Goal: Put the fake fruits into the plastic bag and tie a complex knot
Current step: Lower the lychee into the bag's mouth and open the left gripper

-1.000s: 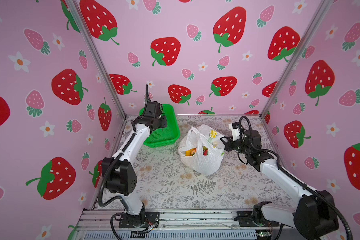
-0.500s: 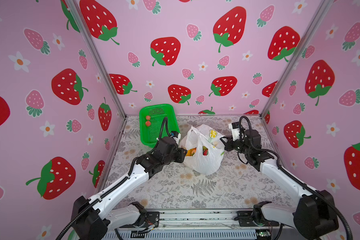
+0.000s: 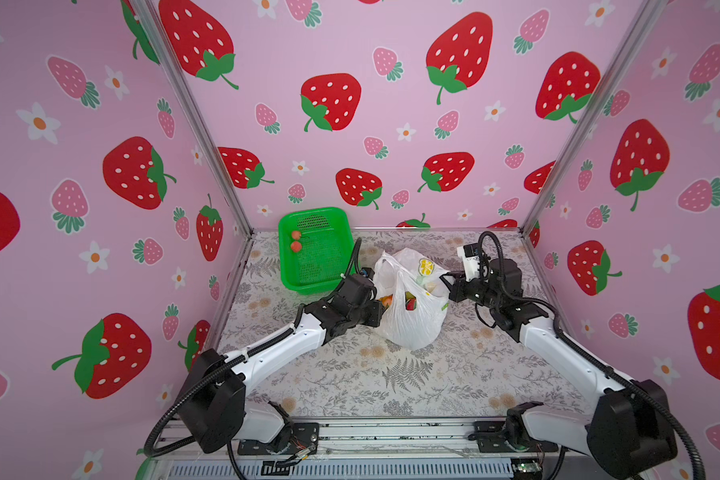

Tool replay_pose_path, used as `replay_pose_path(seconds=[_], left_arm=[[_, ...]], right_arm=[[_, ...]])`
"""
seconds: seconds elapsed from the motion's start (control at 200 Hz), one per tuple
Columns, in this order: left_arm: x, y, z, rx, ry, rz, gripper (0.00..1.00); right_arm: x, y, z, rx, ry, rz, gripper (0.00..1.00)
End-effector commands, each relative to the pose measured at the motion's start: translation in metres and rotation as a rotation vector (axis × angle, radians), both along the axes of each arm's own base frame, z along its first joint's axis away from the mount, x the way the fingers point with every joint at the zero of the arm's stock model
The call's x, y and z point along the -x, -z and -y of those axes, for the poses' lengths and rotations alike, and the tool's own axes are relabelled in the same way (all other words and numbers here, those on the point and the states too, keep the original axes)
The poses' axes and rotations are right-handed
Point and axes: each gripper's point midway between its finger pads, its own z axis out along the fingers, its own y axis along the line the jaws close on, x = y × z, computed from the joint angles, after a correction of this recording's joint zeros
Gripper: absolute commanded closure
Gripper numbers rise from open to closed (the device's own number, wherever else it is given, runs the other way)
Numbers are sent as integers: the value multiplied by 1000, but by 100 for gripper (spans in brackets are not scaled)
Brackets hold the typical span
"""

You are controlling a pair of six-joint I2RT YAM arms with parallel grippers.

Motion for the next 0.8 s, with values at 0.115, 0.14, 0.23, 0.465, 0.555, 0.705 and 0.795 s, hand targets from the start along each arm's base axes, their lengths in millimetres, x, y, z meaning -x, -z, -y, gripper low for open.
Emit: replay_pose_path(seconds=[0.115, 0.14, 0.23, 0.465, 0.555, 0.705, 0.795], left_arm=[[-35, -16, 2, 0, -31, 57, 67], [-37, -16, 5, 11, -17, 53, 67], [-36, -13, 21, 23, 56, 16, 67], [-20, 7, 55, 58, 237, -79, 67], [-17, 10, 65, 33, 294, -79, 67], [-22, 5, 84, 54, 357, -65, 65], [-34, 1, 89, 45, 349, -39, 64]], right_arm=[[-1, -2, -2, 4, -13, 12, 97], [-1, -2, -2, 3, -12, 13, 97], [-1, -1, -2, 4, -15, 8, 97], [-1, -4, -1, 6, -10, 18, 97], [0, -3, -1, 6, -13, 15, 97], [-1, -2, -2, 5, -16, 10, 97], [-2, 0, -2, 8, -11, 9, 97]])
